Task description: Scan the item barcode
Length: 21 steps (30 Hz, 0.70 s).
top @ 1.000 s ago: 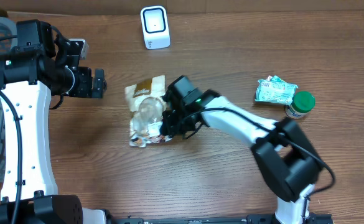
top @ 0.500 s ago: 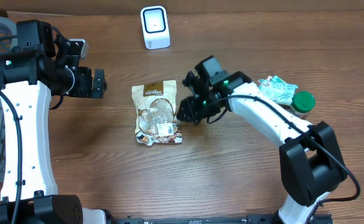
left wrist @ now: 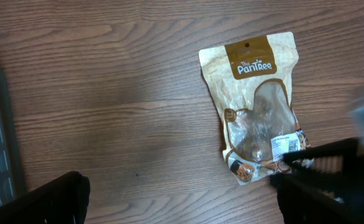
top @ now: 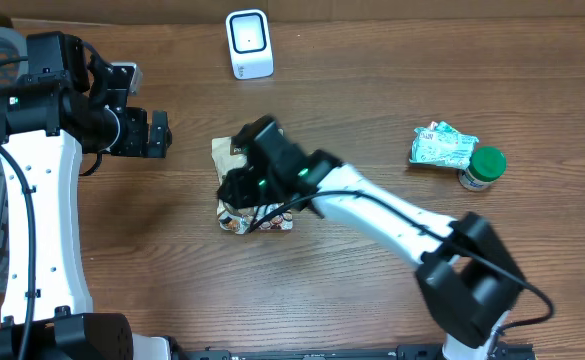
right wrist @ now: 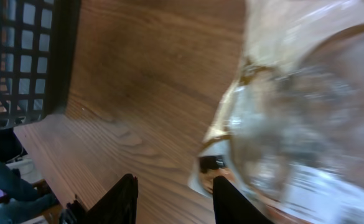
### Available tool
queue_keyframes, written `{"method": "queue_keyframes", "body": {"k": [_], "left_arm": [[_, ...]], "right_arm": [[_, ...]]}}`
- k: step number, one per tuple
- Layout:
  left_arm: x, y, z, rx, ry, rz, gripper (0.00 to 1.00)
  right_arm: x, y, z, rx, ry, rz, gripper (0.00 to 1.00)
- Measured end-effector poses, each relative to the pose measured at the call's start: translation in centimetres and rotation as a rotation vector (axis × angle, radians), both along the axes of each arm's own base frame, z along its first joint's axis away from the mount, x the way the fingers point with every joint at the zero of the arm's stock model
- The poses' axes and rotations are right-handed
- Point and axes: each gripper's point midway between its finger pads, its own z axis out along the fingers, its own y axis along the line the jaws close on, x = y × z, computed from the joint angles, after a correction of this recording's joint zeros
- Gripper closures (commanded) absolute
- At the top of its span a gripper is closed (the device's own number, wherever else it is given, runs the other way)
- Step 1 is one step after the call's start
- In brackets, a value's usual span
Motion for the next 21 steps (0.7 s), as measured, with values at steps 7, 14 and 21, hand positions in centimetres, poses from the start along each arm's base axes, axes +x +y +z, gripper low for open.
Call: {"method": "queue_keyframes", "body": {"k": [7, 14, 21], "left_arm": [[0.0, 0.0, 0.0, 0.0, 0.0, 0.0, 0.01], [0.0, 0.0, 0.0, 0.0, 0.0, 0.0, 0.0], [0.0, 0.0, 0.0, 0.0, 0.0, 0.0, 0.01]], "right_arm": [[-2.5, 1.3, -5.0, -0.089, 0.087, -0.004, 0.62], [-3.9, -2.7, -7.2, -0.254, 0.204, -0.054, 0.61], [-0.9, -9.1, -8.2, -0.361, 0.277, -0.187, 0.56]]}}
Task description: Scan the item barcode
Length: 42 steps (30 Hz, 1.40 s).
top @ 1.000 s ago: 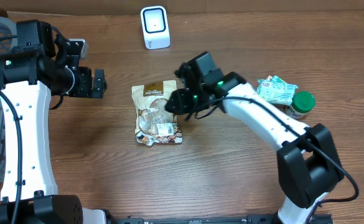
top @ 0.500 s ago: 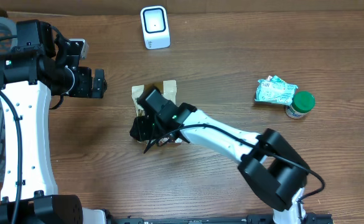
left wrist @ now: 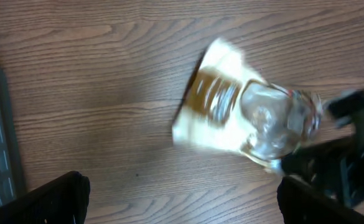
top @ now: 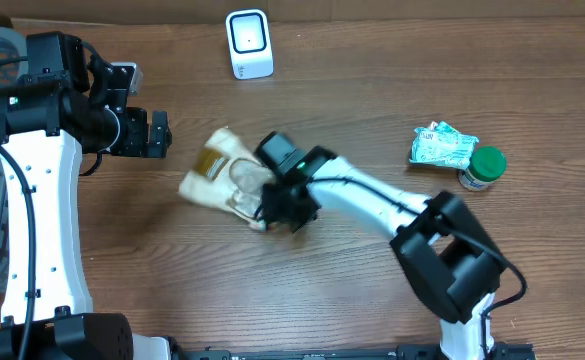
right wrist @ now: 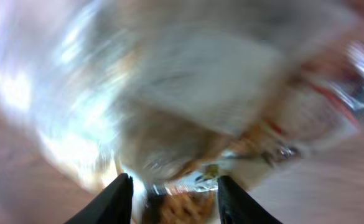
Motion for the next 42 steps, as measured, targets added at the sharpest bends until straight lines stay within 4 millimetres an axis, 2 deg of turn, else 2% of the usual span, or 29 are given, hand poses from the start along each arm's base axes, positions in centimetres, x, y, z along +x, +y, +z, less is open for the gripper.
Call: {"method": "queue_keyframes", "body": {"k": [5, 7, 9, 12, 15, 18, 22, 26, 29, 33, 37, 42], "left_arm": [[0.0, 0.0, 0.0, 0.0, 0.0, 0.0, 0.01], [0.0, 0.0, 0.0, 0.0, 0.0, 0.0, 0.0], [0.0, 0.0, 0.0, 0.0, 0.0, 0.0, 0.0], [0.0, 0.0, 0.0, 0.0, 0.0, 0.0, 0.01], [0.0, 0.0, 0.0, 0.0, 0.0, 0.0, 0.0], [0.0, 0.0, 0.0, 0.0, 0.0, 0.0, 0.0], [0.0, 0.0, 0.0, 0.0, 0.0, 0.0, 0.01], [0.0, 0.0, 0.0, 0.0, 0.0, 0.0, 0.0], [0.0, 0.0, 0.0, 0.0, 0.0, 0.0, 0.0], [0.0, 0.0, 0.0, 0.0, 0.0, 0.0, 0.01], [0.0, 0.0, 0.0, 0.0, 0.0, 0.0, 0.01], [0.0, 0.0, 0.0, 0.0, 0.0, 0.0, 0.0]], "right_arm": [[5.4, -4.1, 0.1, -0.003, -0.076, -0.103, 0.51], [8.3, -5.7, 0.5, 0.027, -0.142, -0.13, 0.5], [10.3, -6.9, 1.1, 0.056, -0.18, -0.141, 0.48], [12.2, -8.0, 2.6, 0.11, -0.203, -0.142, 0.48], [12.7, -7.3, 4.7, 0.171, -0.198, -0.112, 0.5], [12.0, -5.0, 6.9, 0.263, -0.165, -0.065, 0.54], [9.9, -1.8, 7.8, 0.339, -0.106, -0.021, 0.54], [7.5, 3.2, 8.4, 0.418, -0.105, 0.051, 0.56], [4.6, 6.7, 8.0, 0.459, -0.09, 0.106, 0.56], [0.1, 9.9, 6.7, 0.454, -0.033, 0.171, 0.56], [-2.9, 11.2, 4.8, 0.4, 0.015, 0.208, 0.55], [-4.3, 10.1, 2.4, 0.263, 0.029, 0.19, 0.55]]}}
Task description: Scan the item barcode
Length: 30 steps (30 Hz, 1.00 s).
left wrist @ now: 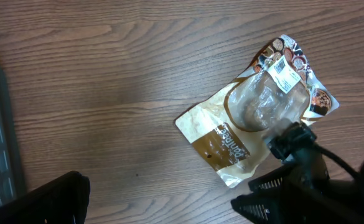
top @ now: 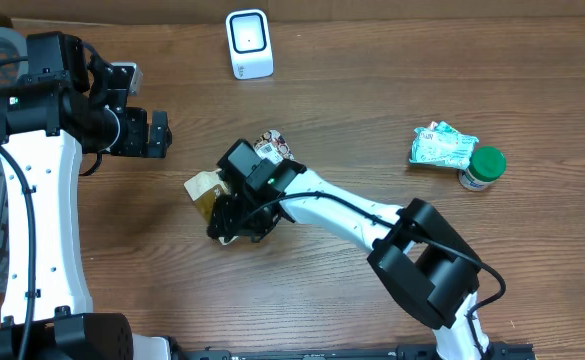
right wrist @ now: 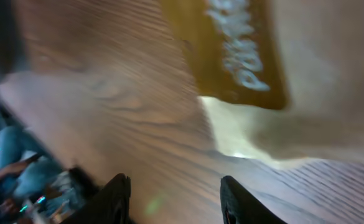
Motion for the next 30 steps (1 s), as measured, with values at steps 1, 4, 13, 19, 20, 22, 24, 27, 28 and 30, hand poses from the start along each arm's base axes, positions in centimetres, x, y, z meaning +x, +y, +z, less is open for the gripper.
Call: {"method": "queue_keyframes", "body": {"k": [1, 4, 13, 19, 20, 22, 24, 27, 28, 30], "left_arm": [[0.0, 0.0, 0.0, 0.0, 0.0, 0.0, 0.0], [0.0, 0.0, 0.0, 0.0, 0.0, 0.0, 0.0], [0.0, 0.0, 0.0, 0.0, 0.0, 0.0, 0.0], [0.0, 0.0, 0.0, 0.0, 0.0, 0.0, 0.0], [0.0, 0.0, 0.0, 0.0, 0.0, 0.0, 0.0], [0.0, 0.0, 0.0, 0.0, 0.0, 0.0, 0.01], [0.0, 0.0, 0.0, 0.0, 0.0, 0.0, 0.0], [0.0, 0.0, 0.0, 0.0, 0.0, 0.0, 0.0], [0.0, 0.0, 0.0, 0.0, 0.0, 0.0, 0.01], [0.0, 0.0, 0.0, 0.0, 0.0, 0.0, 0.0]], "right_arm": [[0.2, -0.5, -0.4, -0.036, -0.008, -0.018, 0.55], [1.3, -2.1, -1.4, -0.129, -0.057, -0.075, 0.55], [4.2, -5.2, -3.3, -0.242, -0.156, -0.179, 0.55], [5.7, -7.2, -3.7, -0.317, -0.209, -0.229, 0.55], [6.0, -7.6, -3.7, -0.324, -0.211, -0.239, 0.55], [6.8, -8.8, -3.8, -0.343, -0.206, -0.267, 0.55], [7.5, -10.6, -3.8, -0.376, -0.18, -0.296, 0.55], [8.3, -13.5, -3.6, -0.422, -0.123, -0.309, 0.55], [8.3, -14.3, -3.5, -0.434, -0.106, -0.303, 0.55], [9.0, -15.8, -2.8, -0.448, -0.091, -0.28, 0.54]]}}
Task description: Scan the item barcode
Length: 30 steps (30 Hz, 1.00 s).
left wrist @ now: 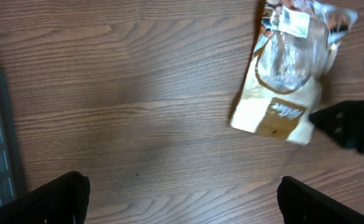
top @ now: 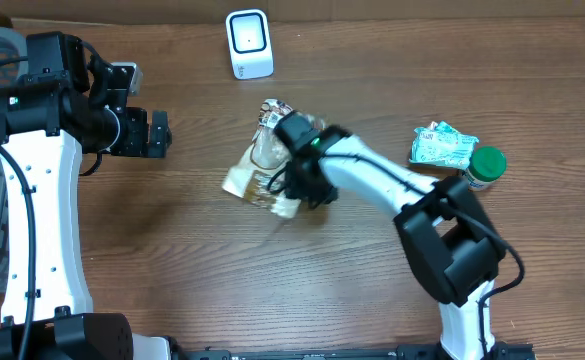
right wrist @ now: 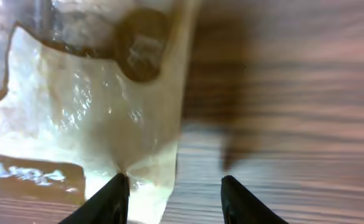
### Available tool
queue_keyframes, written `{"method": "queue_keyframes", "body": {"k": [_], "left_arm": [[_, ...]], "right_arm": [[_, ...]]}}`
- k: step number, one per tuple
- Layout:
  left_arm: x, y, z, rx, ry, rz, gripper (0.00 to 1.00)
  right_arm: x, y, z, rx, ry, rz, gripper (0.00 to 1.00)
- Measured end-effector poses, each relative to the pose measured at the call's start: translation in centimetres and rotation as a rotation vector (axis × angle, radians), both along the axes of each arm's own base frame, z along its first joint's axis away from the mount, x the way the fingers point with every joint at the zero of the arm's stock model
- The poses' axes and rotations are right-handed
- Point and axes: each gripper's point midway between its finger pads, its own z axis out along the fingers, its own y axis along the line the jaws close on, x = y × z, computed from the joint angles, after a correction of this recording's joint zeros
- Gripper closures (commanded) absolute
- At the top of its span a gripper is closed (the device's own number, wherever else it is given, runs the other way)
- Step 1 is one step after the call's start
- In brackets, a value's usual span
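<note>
The tan snack pouch (top: 262, 165) lies flat on the table. Its barcode label (left wrist: 292, 22) is face up at the far end, and its brown header (left wrist: 284, 111) is at the near end. The white scanner (top: 249, 43) stands at the back edge, apart from the pouch. My right gripper (top: 307, 190) is low at the pouch's near right corner and stands open. In the right wrist view, the right gripper (right wrist: 172, 199) has one finger over the pouch (right wrist: 88, 118) edge. My left gripper (left wrist: 182, 205) hangs open over bare wood to the left.
A mint-green packet (top: 442, 145) and a green-capped jar (top: 486, 166) sit at the right. A grey basket stands off the left edge, also seen as a basket wall in the left wrist view.
The pouch has shifted right and toward the scanner, with its label end now pointing straight back. My right gripper went from the pouch's near left side to its near right corner. The left arm is unchanged.
First the pouch lay with its header far and its label near, my right gripper over the near end. Then it was turned with the header to the left. Later the label end pointed far right. Now the label end faces the scanner side.
</note>
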Motion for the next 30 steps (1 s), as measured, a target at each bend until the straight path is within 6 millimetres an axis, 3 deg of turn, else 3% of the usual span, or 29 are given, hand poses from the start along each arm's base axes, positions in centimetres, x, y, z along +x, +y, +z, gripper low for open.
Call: {"method": "queue_keyframes", "body": {"k": [3, 10, 18, 22, 30], "left_arm": [[0.0, 0.0, 0.0, 0.0, 0.0, 0.0, 0.0], [0.0, 0.0, 0.0, 0.0, 0.0, 0.0, 0.0], [0.0, 0.0, 0.0, 0.0, 0.0, 0.0, 0.0], [0.0, 0.0, 0.0, 0.0, 0.0, 0.0, 0.0], [0.0, 0.0, 0.0, 0.0, 0.0, 0.0, 0.0]], "right_arm": [[1.0, -0.6, 1.5, 0.001, -0.009, 0.064, 0.51], [3.9, 1.6, 4.3, 0.053, -0.137, 0.171, 0.43], [7.0, 1.9, 5.2, 0.118, -0.232, 0.122, 0.42], [9.1, 3.3, 6.0, 0.174, -0.336, 0.144, 0.43], [8.9, 3.8, 4.4, 0.105, -0.382, 0.164, 0.45]]}}
